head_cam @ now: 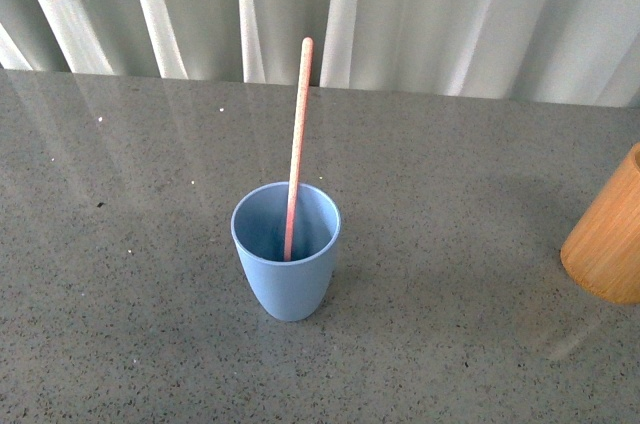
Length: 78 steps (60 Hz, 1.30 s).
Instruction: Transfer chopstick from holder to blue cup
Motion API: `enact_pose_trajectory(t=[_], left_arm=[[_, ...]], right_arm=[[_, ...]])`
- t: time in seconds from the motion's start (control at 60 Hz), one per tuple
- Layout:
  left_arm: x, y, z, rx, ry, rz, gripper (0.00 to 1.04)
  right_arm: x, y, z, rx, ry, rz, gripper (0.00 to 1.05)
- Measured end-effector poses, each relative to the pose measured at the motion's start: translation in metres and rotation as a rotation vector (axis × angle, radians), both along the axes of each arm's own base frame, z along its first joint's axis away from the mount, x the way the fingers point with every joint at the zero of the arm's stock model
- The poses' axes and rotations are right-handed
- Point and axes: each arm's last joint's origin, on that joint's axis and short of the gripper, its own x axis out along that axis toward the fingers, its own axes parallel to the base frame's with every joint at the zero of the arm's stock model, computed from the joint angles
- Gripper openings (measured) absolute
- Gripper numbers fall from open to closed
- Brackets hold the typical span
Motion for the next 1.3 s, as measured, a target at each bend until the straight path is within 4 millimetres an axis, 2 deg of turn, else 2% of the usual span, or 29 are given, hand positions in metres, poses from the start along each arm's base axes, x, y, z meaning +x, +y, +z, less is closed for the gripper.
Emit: enact_pose_trajectory(t=[0.083,0.183,0.4,0.483,0.583,0.733,0.95,1.3], left_arm=[[0.000,0.000,0.000,0.000,0.000,0.000,0.98],[0.000,0.000,0.000,0.000,0.000,0.000,0.98],[0.000,0.000,0.000,0.000,0.000,0.000,0.98],[0.000,0.000,0.000,0.000,0.000,0.000,0.98],[0.000,0.000,0.000,0.000,0.000,0.000,0.98],[0.000,0.000,0.000,0.000,0.000,0.001,0.98],[0.000,0.000,0.000,0.000,0.000,0.000,0.98],[0.000,0.000,0.000,0.000,0.000,0.000,0.98]], right_arm=[[-0.021,-0.014,0.004,-0.006,-0.063,-0.051,0.95],[-0.044,-0.036,-0.006,-0.009,-0.086,-0.119,0.95],[-0.075,-0.102,-0.054,-0.041,-0.023,-0.356,0.95],[-0.084,-0.121,-0.068,-0.026,0.081,-0.255,0.82],[-0.095,-0.121,-0.094,-0.001,0.129,-0.142,0.65],[-0.104,-0.111,-0.127,0.013,0.152,-0.135,0.38],[-0.117,-0.110,-0.154,0.017,0.148,-0.128,0.01],[-0.132,-0.110,-0.184,0.018,0.146,-0.126,0.01]])
